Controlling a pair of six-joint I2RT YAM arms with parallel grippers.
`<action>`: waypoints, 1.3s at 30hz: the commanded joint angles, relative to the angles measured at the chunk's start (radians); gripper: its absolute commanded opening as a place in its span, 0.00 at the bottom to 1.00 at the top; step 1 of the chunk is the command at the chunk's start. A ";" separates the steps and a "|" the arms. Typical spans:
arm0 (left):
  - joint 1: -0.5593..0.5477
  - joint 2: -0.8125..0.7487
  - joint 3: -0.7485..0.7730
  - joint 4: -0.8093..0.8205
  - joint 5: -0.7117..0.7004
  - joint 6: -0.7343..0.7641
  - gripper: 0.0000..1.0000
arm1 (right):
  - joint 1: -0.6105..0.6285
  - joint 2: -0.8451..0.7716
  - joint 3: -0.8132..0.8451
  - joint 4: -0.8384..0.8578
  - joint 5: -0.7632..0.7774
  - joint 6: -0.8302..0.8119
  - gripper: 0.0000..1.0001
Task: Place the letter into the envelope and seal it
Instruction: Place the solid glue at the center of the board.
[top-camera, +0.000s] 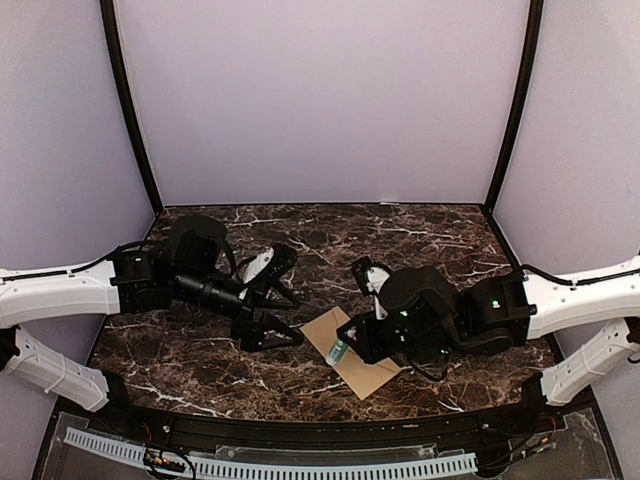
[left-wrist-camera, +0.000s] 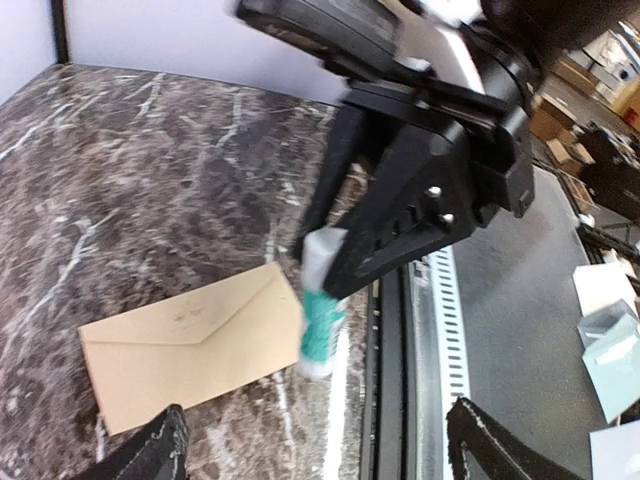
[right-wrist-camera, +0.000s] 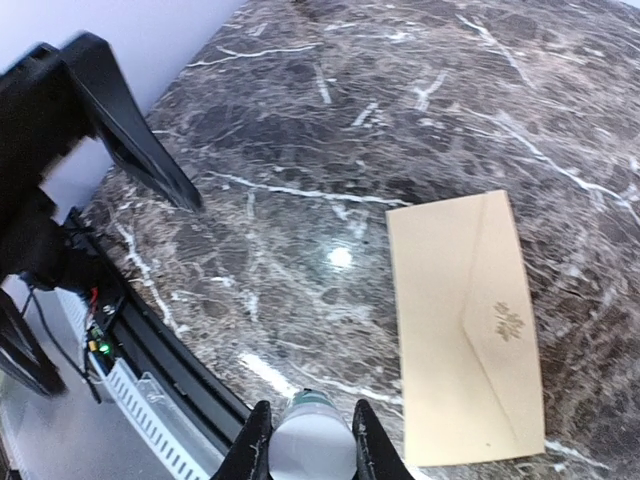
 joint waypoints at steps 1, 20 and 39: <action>0.117 -0.092 0.008 0.022 -0.179 -0.049 0.90 | 0.008 -0.056 0.017 -0.263 0.179 0.092 0.04; 0.619 -0.228 0.010 0.000 -0.410 -0.196 0.99 | -0.101 -0.142 -0.231 -0.410 0.288 0.304 0.04; 0.619 -0.223 0.005 0.004 -0.411 -0.191 0.99 | -0.105 -0.055 -0.272 -0.345 0.292 0.305 0.19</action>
